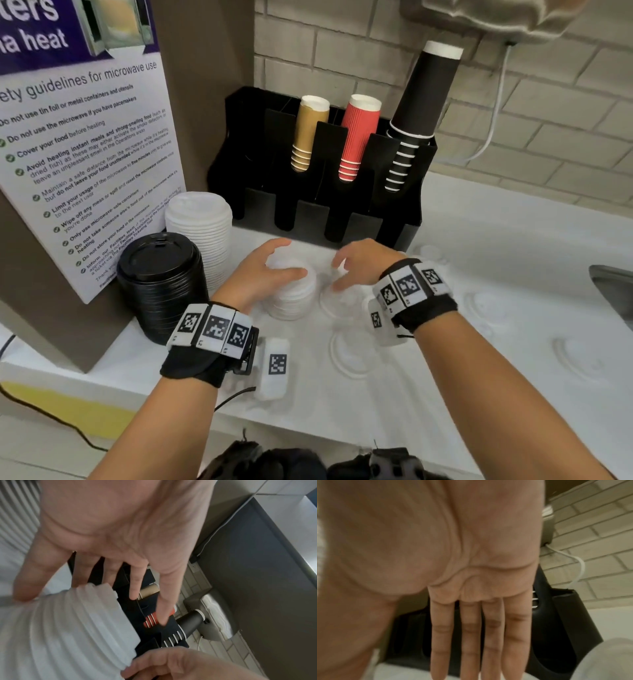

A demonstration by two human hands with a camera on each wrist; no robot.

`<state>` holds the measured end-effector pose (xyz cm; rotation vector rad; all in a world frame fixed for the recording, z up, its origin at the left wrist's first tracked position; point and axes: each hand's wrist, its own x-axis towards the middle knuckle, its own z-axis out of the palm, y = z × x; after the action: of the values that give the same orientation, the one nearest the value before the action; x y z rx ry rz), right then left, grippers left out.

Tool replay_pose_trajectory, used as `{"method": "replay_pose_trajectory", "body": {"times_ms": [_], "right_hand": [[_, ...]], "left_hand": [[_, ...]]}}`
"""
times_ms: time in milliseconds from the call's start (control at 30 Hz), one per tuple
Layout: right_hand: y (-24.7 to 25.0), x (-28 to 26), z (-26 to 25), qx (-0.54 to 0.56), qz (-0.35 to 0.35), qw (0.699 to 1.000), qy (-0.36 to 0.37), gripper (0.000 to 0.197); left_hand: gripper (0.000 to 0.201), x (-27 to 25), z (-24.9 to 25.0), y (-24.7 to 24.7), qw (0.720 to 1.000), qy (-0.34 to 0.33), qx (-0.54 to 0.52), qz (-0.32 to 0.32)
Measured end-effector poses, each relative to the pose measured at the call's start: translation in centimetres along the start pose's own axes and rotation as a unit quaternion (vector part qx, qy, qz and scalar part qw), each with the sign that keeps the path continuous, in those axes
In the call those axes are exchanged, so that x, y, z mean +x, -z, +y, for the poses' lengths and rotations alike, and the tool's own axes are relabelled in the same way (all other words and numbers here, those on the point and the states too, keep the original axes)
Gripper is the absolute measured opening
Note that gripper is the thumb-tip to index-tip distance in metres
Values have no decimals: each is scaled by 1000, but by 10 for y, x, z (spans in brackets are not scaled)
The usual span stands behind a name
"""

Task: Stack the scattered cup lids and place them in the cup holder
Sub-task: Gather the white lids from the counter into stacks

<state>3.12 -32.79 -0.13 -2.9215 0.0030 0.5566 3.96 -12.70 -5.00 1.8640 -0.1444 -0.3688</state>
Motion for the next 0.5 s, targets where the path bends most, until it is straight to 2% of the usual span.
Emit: {"method": "replay_pose_trajectory", "body": {"times_ms": [100,200,367,500], "right_hand": [[-10,5,-7,-72,-58,996,0,73],[-18,9,-11,-120,-73,990,17,74],[-23,10,-5,-67,-59,996,24,65],[-7,2,7,43,-13,998,31,54]], "left_hand": [[88,-4,-2,-3,996,-16,86,-33],[97,-5,-6,-4,992,-8,124,-37],[87,-2,-14,-2,994,-10,109,-16],[79,0,-20,-2,995,-19,97,-13]]}}
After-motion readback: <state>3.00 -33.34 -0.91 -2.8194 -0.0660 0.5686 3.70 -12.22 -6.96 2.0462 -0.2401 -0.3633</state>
